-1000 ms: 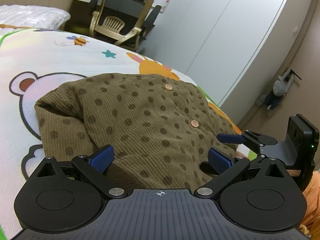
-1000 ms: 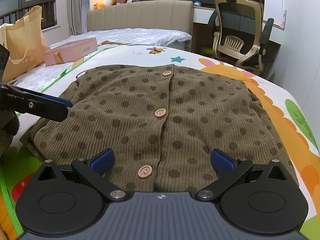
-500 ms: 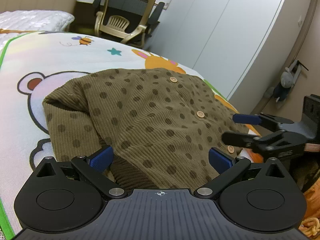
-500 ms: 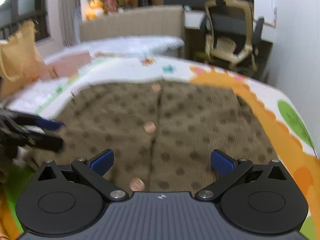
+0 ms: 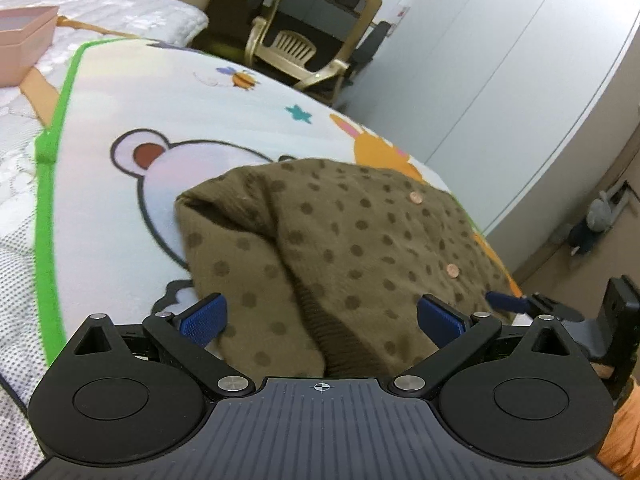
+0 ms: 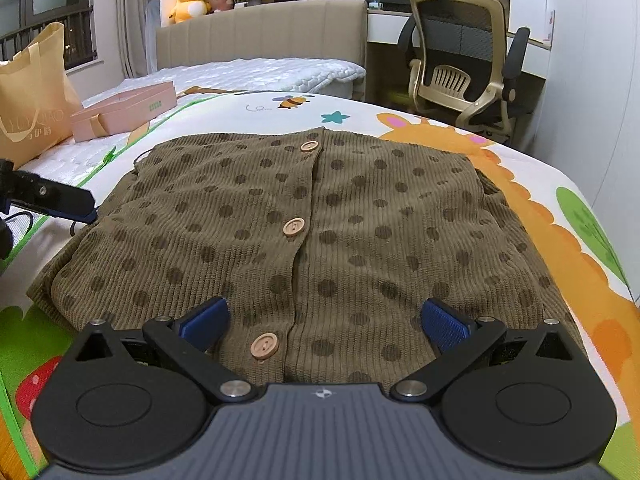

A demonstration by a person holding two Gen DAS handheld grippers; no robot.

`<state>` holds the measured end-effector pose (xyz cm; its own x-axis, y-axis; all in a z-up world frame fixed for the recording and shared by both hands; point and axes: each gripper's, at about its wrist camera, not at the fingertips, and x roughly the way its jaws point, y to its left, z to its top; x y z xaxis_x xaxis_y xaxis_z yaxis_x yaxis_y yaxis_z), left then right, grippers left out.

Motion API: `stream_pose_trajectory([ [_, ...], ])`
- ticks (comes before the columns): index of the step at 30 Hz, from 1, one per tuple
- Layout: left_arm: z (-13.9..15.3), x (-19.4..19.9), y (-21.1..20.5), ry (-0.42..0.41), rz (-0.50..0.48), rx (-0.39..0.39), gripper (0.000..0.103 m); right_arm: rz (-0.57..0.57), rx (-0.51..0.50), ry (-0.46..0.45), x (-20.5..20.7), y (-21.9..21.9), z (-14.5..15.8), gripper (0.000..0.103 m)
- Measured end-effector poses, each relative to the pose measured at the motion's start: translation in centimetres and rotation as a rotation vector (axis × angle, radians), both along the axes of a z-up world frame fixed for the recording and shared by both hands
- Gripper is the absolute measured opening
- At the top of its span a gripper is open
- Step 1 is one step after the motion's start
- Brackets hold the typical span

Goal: Fold clothes

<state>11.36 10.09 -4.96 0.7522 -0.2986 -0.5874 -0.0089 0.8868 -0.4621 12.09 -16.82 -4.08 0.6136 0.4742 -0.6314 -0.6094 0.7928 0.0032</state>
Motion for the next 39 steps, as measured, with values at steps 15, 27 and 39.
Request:
stream_pose_trajectory([
  [15, -0.2, -2.6, 0.0, 0.045, -0.035, -0.088, 0.097, -0.003, -0.003, 0.009, 0.0, 0.2, -0.1, 0.103],
  [27, -0.7, -1.9, -1.0, 0.085, -0.077, -0.256, 0.090, 0.149, 0.047, -0.064, -3.3, 1.1, 2.0, 0.103],
  [39, 1.5, -0.4, -2.4, 0.021, -0.121, -0.321, 0.094, 0.427, -0.173, -0.286, -7.9, 12.8, 0.1, 0.092],
])
